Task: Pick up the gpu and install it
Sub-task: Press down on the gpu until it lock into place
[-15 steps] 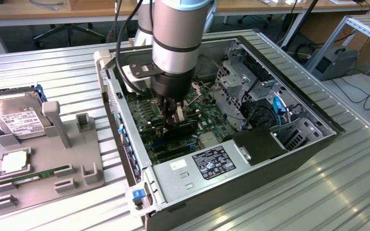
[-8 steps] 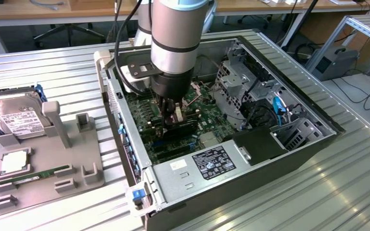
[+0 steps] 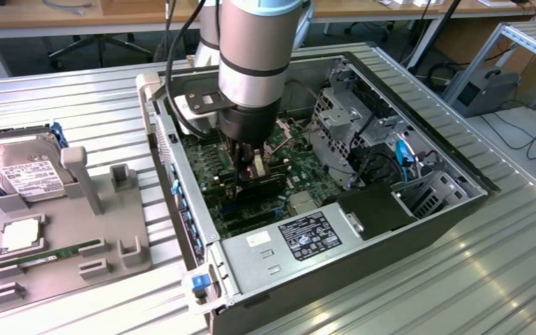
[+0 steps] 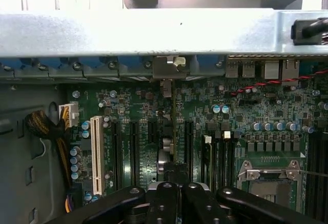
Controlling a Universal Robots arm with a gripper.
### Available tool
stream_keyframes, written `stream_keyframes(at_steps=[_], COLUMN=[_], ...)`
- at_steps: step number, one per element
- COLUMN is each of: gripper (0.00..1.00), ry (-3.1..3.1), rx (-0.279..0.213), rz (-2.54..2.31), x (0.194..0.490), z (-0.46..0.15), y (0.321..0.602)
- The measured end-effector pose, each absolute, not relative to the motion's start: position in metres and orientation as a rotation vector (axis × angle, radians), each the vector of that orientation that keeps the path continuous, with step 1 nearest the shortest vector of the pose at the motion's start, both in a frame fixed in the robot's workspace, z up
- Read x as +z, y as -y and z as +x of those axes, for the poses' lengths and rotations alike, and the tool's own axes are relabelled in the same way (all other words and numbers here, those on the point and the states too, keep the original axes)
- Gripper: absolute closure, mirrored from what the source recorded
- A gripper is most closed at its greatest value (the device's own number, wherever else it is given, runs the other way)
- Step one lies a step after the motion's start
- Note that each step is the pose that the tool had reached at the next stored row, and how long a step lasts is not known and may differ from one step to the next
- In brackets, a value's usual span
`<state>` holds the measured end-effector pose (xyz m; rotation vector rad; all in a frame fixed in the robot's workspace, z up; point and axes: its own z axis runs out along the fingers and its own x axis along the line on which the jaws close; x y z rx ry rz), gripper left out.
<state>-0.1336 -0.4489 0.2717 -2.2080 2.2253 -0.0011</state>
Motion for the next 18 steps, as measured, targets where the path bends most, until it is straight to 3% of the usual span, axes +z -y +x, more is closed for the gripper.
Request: stream_keyframes(at_steps=[18], gripper=[0.89], ry=[-2.218], rx=[0.057], rz=[-2.202], x=[0.274], z=[-0.09], y=[0.449])
